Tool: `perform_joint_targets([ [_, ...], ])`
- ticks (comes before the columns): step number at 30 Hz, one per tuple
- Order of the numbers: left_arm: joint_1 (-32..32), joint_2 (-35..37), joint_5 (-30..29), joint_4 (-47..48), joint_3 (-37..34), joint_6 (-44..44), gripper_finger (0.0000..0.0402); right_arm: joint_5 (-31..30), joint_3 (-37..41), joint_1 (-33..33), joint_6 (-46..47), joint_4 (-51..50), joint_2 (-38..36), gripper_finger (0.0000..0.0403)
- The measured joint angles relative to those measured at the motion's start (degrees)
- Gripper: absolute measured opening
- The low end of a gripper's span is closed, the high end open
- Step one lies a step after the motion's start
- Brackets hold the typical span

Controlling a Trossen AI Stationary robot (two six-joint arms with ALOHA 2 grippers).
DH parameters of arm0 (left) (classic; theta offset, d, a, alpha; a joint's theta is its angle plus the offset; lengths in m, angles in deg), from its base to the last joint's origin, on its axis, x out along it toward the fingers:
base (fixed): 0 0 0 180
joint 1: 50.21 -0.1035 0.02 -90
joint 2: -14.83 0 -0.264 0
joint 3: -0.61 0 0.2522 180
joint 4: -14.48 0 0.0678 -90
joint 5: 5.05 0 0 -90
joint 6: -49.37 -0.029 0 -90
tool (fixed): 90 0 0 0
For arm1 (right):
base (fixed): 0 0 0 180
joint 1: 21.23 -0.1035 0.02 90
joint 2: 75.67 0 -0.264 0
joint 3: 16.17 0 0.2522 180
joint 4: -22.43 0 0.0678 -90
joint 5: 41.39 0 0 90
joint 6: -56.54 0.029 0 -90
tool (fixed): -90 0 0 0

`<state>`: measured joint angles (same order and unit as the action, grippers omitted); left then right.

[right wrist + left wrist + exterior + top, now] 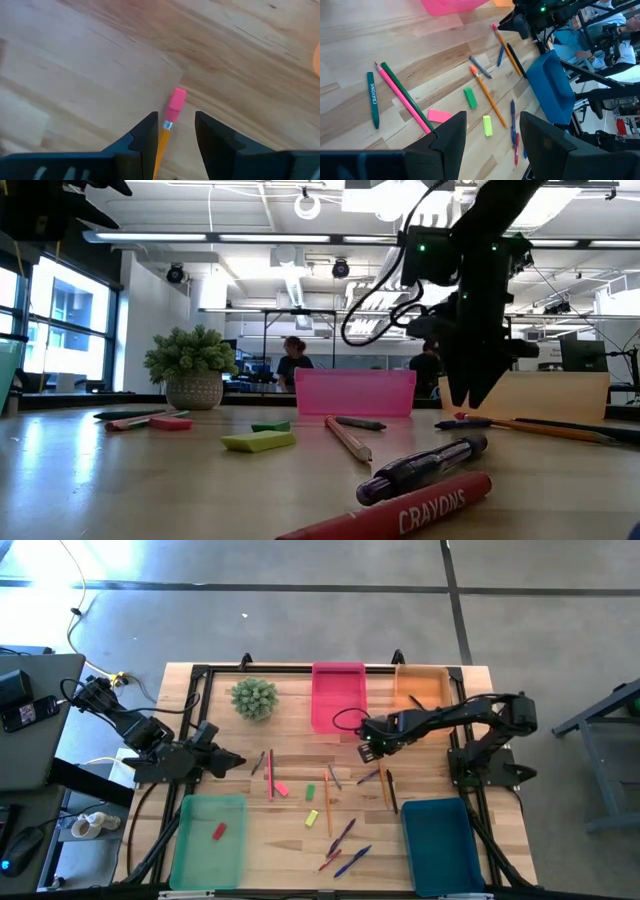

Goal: Sort crayons/erasers/pens/pencils in bins
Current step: Put the right yellow pencil into the pink bin

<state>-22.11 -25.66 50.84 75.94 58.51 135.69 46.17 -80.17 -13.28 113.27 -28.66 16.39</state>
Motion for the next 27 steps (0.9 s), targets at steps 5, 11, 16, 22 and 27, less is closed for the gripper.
perform_joint_targets([
  [5,0.0,0.0,0.0,0.0,0.0,0.0,0.0172,0.0,0.0,0.0,0.0,1.4,2.6,0.0121],
  [11,0.0,0.0,-0.4,0.0,0.0,0.0,0.0172,0.0,-0.2,0.0,0.0,2.6,4.7,0.0118],
  [16,0.0,0.0,-0.6,0.0,0.0,0.0,0.0172,0.2,-0.2,0.1,0.0,2.1,5.1,0.0074],
  [22,0.0,0.0,-0.6,0.0,0.0,-1.1,0.0172,-0.2,-0.2,0.1,0.0,1.0,5.2,0.001],
  [27,0.0,0.0,-0.6,0.0,0.0,-1.1,0.0172,-0.2,-0.2,0.1,0.2,0.7,5.1,0.0019],
])
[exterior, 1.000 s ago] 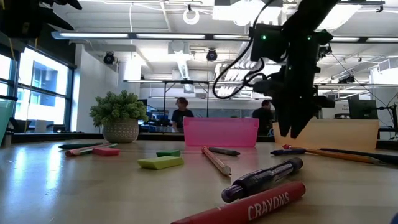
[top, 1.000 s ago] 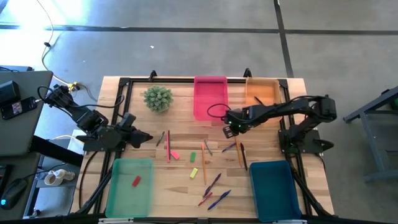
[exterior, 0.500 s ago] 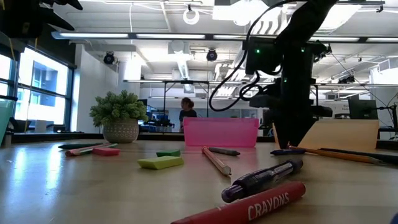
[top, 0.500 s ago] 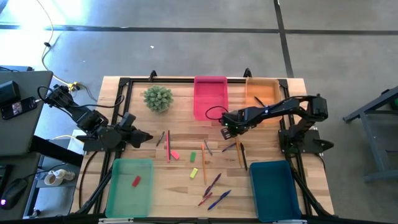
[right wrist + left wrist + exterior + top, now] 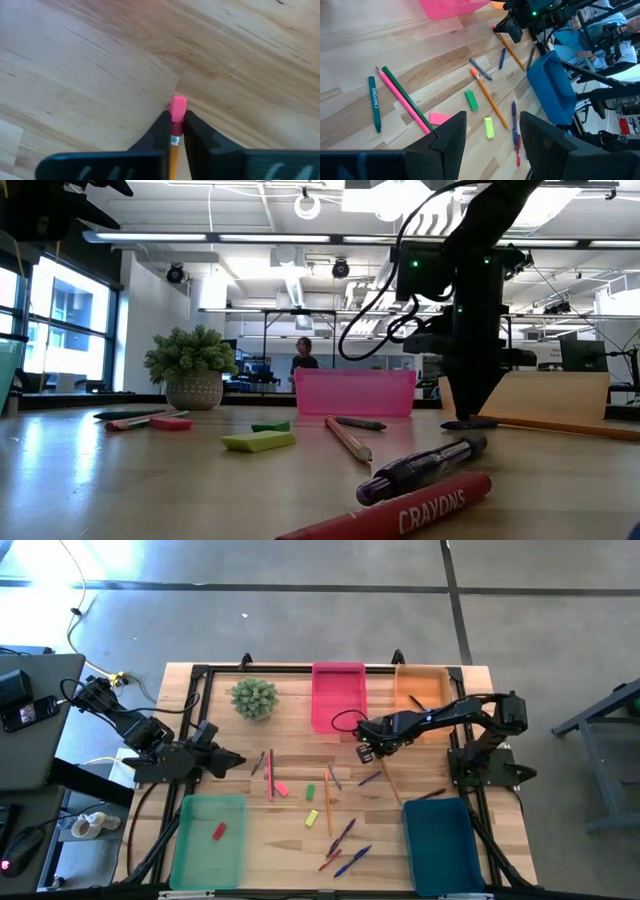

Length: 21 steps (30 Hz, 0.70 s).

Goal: Sort crayons/erasers/pens/pencils in bins
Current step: Put the right yellow pencil into the pink bin

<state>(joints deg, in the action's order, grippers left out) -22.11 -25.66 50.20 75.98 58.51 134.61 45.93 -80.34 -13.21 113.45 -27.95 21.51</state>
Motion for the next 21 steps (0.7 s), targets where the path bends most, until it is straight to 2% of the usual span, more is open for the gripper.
perform_joint_targets([
  [7,0.0,0.0,0.0,0.0,0.0,0.0,0.0172,-0.2,0.3,0.0,-0.3,-0.4,-2.2,0.0014],
  [13,0.0,0.0,0.0,0.0,0.0,-1.5,0.0172,-1.7,0.3,0.1,-0.5,-1.8,-8.0,0.0009],
  [21,0.0,0.0,-0.7,0.0,0.0,-5.0,0.0172,-5.8,0.3,1.6,-2.2,2.6,-17.4,0.0008],
])
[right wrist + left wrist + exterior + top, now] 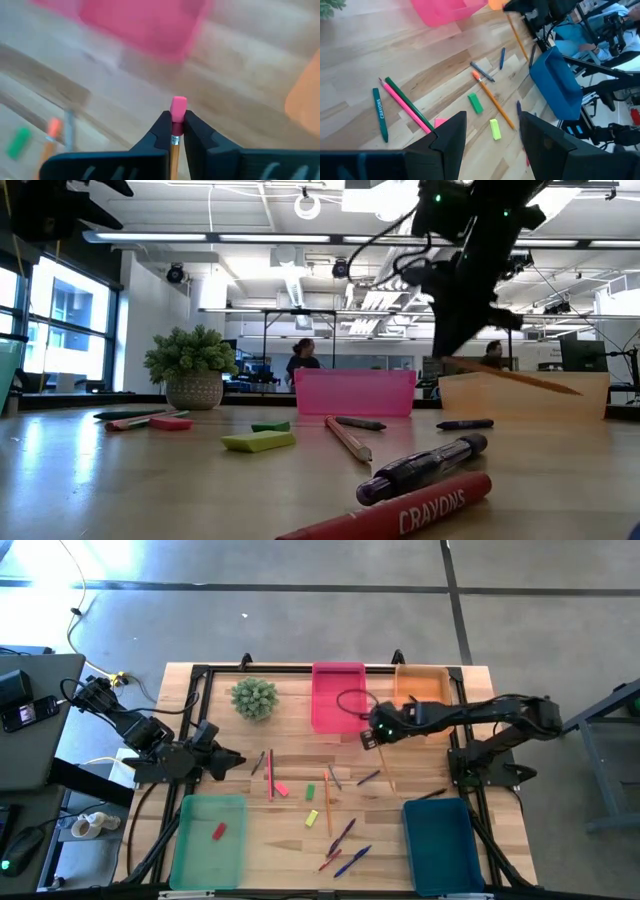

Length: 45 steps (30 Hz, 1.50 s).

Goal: Sort crayons/erasers/pens/pencils in bins
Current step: Put the right yellow pencil into the pink bin

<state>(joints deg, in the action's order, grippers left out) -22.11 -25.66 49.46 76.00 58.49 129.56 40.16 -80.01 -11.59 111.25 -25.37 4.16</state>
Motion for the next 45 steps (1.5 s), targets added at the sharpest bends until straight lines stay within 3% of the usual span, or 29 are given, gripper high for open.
perform_joint_targets([
  [7,0.0,0.0,-2.8,0.2,0.0,-1.4,0.0172,-2.4,-0.1,4.2,-6.4,16.7,-6.2,0.0008],
  [13,0.0,0.0,-4.2,0.2,0.0,-1.4,0.0172,-2.8,-0.1,9.4,-12.8,34.7,-6.2,0.0008],
  [17,0.0,0.0,-4.3,0.2,0.0,-1.4,0.0172,-2.5,-0.2,12.6,-15.1,41.5,-5.9,0.0008],
  [25,0.0,0.0,-6.3,0.2,0.0,-1.4,0.0172,-7.9,-0.3,18.3,-22.0,48.0,-4.1,0.0008],
  [32,0.0,0.0,-7.3,0.1,0.0,-3.0,0.0172,-2.1,-0.3,20.1,-21.2,51.9,4.3,0.0007],
  [45,0.0,-2.3,-7.2,0.5,0.0,-5.4,0.0172,0.6,-0.2,20.1,-21.2,51.9,12.7,0.0007],
])
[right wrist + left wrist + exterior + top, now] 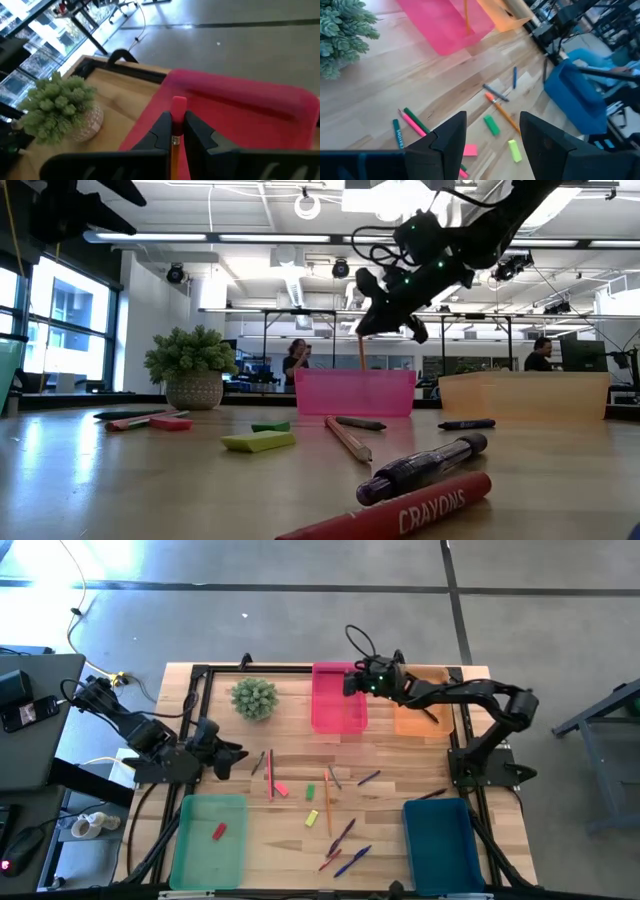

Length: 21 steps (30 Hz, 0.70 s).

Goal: Sort crayons/erasers/pens/pencils in bins
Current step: Put the right yellow pencil into the pink bin, then put the green crayon into the blue bin

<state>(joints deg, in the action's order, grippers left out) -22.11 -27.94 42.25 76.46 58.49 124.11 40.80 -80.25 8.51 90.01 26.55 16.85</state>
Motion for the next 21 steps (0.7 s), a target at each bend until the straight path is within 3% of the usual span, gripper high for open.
perform_joint_targets([
  [6,-1.4,-4.7,2.9,1.7,0.0,0.9,0.0172,1.1,0.0,0.0,0.1,-1.1,1.3,0.0018],
  [14,-9.8,-11.3,14.1,3.3,0.0,-0.8,0.0172,1.1,0.0,0.0,2.3,-2.0,1.3,0.0089],
  [21,-17.0,-15.8,19.3,3.4,0.0,-6.3,0.0172,4.4,0.0,0.9,1.7,-2.6,-0.4,0.0125],
])
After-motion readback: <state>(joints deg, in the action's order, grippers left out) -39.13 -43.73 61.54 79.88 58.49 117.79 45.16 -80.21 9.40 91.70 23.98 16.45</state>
